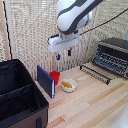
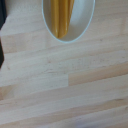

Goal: Gently stretch your hand towards the oven tray's handle, obtaining a firm grip, and draw it cautiously out of the oven. Transition your grip to the hot dog bowl, gingerly seizing the edge, and elevate it from the surface. Hover the bowl over the tray, delicately lower it, and temper your grip, establishing the bowl's equilibrium.

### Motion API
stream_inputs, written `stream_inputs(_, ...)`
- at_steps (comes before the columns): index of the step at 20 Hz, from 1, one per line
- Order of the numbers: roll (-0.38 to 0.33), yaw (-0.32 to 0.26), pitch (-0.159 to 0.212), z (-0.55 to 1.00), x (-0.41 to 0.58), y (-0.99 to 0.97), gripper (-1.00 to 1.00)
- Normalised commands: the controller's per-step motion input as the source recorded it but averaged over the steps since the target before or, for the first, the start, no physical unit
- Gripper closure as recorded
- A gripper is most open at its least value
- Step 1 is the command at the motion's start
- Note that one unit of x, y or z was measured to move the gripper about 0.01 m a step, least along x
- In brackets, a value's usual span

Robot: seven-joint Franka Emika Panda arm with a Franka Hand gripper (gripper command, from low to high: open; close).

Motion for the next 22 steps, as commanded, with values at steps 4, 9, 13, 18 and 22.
stream_inputs(4,-0.306,0.174,-0.038,0.0,0.0,-0.09,-1.0)
stream_inputs(9,-0.287,0.122,-0.083,0.06,0.089,-0.19,-1.0)
stream_inputs(13,-0.315,0.086,-0.062,0.04,0.173,-0.19,-1.0)
stream_inputs(18,-0.337,0.084,-0.042,0.0,0.187,-0.16,-1.0)
stream_inputs(22,-0.323,0.112,-0.027,0.0,0.2,-0.11,-1.0)
